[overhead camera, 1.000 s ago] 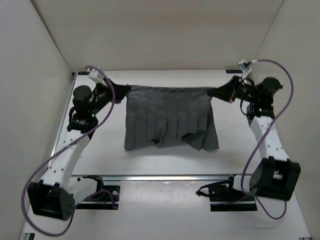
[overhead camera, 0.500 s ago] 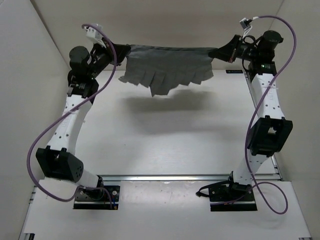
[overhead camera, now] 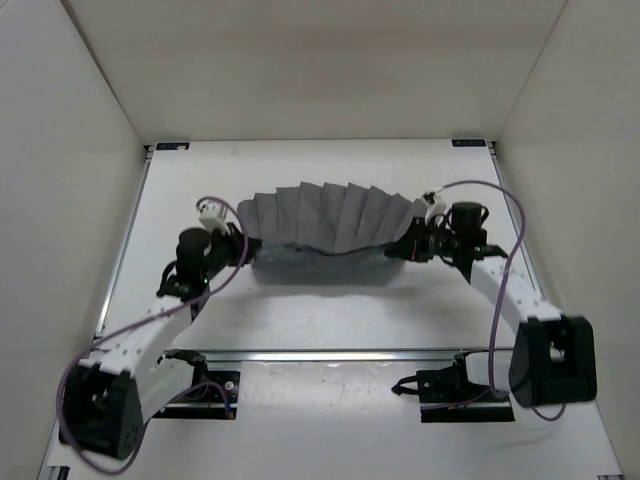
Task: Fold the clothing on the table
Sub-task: Fold the skirt
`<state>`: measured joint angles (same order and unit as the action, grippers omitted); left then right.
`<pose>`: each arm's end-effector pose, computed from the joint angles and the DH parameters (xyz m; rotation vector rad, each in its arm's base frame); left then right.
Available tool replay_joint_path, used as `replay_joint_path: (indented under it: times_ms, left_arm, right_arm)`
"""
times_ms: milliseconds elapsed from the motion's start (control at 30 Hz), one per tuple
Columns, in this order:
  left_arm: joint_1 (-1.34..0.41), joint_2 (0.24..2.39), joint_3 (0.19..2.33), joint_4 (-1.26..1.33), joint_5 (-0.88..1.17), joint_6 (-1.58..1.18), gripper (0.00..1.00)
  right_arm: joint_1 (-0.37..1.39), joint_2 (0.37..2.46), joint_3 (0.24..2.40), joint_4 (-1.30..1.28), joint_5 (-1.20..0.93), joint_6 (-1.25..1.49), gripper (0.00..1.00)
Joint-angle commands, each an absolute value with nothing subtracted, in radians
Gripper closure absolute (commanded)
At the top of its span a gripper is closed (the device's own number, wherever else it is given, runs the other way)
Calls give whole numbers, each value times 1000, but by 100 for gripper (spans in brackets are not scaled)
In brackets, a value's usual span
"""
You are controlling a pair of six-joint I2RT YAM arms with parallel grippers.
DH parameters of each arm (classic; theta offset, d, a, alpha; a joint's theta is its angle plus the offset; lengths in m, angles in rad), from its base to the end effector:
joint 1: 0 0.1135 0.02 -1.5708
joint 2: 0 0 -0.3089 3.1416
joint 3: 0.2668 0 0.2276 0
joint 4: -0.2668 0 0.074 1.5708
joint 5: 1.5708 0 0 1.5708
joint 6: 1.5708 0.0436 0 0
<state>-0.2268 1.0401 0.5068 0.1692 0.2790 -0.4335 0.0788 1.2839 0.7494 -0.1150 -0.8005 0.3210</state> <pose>0.1839 -0.0548 0.2787 -0.0137 1.9861 -0.7042 0.2320 0.0497 0.2865 -0.1889 2.1946 1.1063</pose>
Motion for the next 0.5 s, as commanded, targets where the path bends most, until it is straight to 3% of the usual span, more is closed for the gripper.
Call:
replay_joint_path:
  times_ms: [0,100,200,333,467]
  left_arm:
    - [-288,798,405,180,148,-477,100]
    - [-319,631,322,98,164,-506,100]
    - [-336,491,258,22,176,-543,100]
    - [-339,390,244,-75,195,-542,100]
    - [-339,396,250,-29,213,-563,100]
  right_arm:
    - [101,1070,634,-77,-545,290,100]
    - [198,964,594,-164,-402,320,100]
    - [245,858,524,-189,-391,396,100]
    - [213,674,401,-219,-425,451,100]
    - [108,601,408,-242,-506,416,100]
